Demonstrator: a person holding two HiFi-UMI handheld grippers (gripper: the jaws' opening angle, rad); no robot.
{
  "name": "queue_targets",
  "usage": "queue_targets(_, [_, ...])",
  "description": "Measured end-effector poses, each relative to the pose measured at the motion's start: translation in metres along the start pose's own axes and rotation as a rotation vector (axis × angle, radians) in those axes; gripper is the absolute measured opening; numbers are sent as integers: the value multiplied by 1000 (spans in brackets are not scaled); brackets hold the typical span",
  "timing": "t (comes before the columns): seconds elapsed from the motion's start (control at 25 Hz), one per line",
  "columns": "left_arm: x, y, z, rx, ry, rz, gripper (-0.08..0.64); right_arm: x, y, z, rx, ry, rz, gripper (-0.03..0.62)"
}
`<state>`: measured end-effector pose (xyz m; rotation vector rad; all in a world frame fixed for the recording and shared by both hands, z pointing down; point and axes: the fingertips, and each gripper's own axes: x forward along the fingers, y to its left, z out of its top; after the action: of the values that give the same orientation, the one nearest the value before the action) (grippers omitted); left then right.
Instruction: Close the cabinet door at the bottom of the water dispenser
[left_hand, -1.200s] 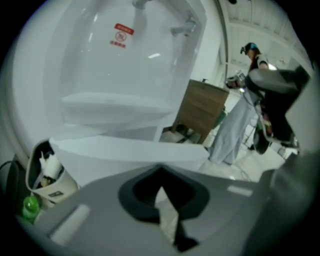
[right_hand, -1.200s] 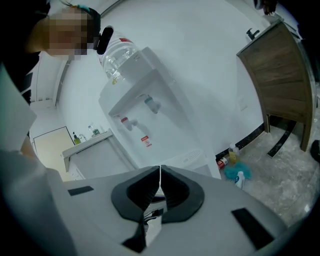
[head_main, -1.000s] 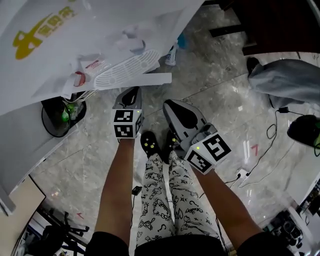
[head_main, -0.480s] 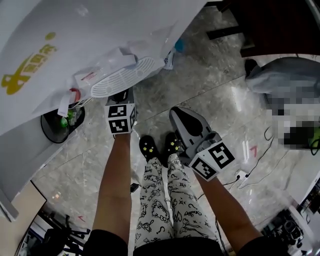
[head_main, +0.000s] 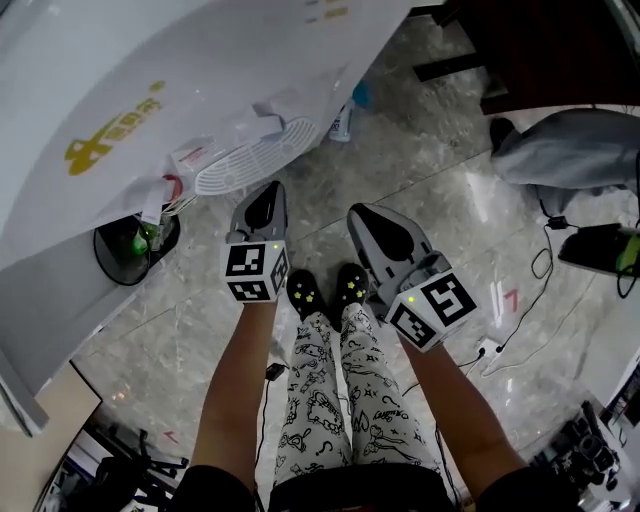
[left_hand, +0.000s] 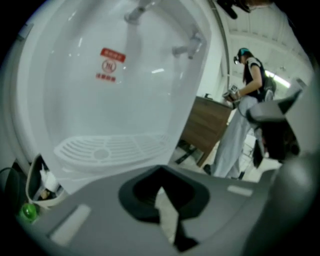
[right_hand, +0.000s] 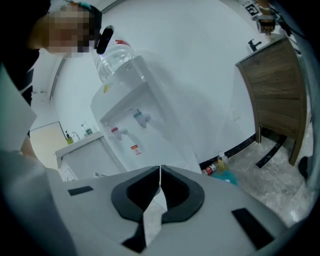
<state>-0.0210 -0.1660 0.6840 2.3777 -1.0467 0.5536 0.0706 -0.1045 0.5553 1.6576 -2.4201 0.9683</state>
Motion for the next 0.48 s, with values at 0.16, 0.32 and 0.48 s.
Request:
queue_targets(0.16, [-47, -29, 16, 34, -18, -29, 0, -13, 21, 6, -49, 33, 27, 17])
queue_targets(0.32, [-93, -61, 50, 82, -78, -53, 0, -32, 45, 19, -63, 23, 45, 17])
queue_targets(0.48, [-138, -84, 100, 96, -158, -68, 0, -55, 80, 41, -89, -18, 88, 17])
